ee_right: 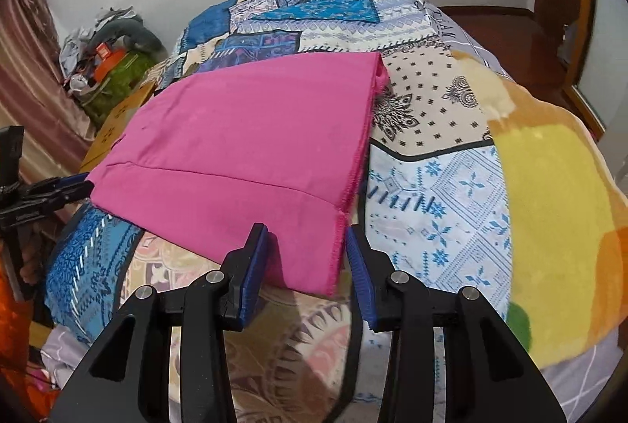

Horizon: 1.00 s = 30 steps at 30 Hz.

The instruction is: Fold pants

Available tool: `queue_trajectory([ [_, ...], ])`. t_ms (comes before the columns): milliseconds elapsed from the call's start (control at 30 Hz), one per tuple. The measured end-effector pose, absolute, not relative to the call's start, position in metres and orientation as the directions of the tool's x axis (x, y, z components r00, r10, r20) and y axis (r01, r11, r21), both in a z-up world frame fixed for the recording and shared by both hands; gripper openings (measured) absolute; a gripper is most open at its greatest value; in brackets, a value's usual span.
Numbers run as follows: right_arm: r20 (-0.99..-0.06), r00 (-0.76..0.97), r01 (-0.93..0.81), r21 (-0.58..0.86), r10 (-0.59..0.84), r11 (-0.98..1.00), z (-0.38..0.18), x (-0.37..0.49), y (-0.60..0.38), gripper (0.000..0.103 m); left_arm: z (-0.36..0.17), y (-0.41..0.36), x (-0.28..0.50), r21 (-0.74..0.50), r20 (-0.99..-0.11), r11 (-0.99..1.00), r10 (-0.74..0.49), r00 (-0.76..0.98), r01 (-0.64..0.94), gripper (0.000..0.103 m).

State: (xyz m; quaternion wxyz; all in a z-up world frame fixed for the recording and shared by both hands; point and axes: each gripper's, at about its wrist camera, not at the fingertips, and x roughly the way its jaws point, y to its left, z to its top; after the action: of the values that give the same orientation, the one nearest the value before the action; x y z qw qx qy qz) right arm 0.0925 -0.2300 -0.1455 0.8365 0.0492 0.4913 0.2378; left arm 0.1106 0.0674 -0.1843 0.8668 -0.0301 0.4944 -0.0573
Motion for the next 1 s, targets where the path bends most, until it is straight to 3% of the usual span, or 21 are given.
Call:
queue_trajectory([
  [367,-0.817,0.414,-0.39,0.239,0.401,0.889,-0.123,0.121,-0.23,0.04,-0.149,0.097,0.149,-0.072,-0.816,0.997,-0.041,0.576,-0.032,0.059],
  [1000,-0.785,0.489,-0.349,0.223,0.38,0.91,-0.131,0.239,-0.221,0.047,-0.195,0.142,0.271,-0.163,-0.881,0.966,-0.051,0.47,-0.202,0.061],
])
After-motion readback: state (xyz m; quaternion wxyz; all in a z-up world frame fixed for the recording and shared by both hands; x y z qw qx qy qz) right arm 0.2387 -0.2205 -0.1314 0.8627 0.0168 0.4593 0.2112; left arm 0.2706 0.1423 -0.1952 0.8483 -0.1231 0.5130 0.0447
